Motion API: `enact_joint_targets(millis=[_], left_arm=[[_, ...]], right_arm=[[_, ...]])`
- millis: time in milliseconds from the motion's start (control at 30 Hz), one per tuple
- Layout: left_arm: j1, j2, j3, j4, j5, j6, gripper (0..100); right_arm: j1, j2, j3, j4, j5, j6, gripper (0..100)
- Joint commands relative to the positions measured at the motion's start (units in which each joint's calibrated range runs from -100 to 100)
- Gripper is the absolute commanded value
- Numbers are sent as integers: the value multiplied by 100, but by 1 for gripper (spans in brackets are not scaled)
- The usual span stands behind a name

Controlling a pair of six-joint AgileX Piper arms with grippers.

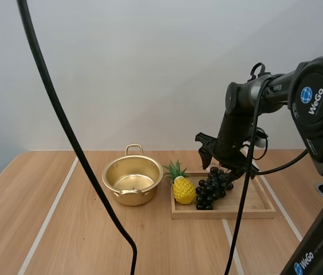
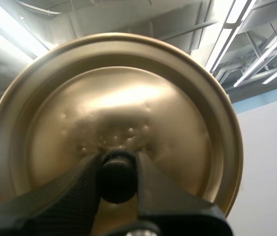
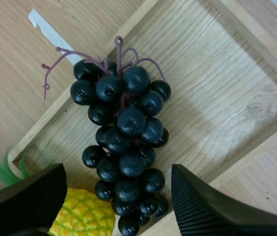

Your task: Open the pot, put the grape inside, and close it

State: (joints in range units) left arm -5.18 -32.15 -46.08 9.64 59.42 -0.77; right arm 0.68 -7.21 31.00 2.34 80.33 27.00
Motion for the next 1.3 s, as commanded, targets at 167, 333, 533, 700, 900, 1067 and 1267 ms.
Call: enact_joint_targets(millis=[167,333,533,700,900,1067,1267], left_arm=[[-15,-36,-30,25,-180,-58,0],[-15,-36,-30,25,-180,-58,0],[-15,-36,-30,25,-180,-58,0],[-15,-36,-30,25,-180,-58,0],[-15,-36,-30,25,-180,-58,0],[-15,-36,-30,25,-180,-58,0],[-15,-36,-30,25,-180,-58,0]], right_arm=[[36,216,2,-265,-202,318,100],[36,604,2,-337,-346,414,100],[36,875,2,-337,-609,414,100],[36,1109,2,-337,-856,425,100],[36,1323,2,-315,-1038,425,100],[36,1357,2,-234,-1175,425,100],[36,1357,-30,-163,-1186,280,11]])
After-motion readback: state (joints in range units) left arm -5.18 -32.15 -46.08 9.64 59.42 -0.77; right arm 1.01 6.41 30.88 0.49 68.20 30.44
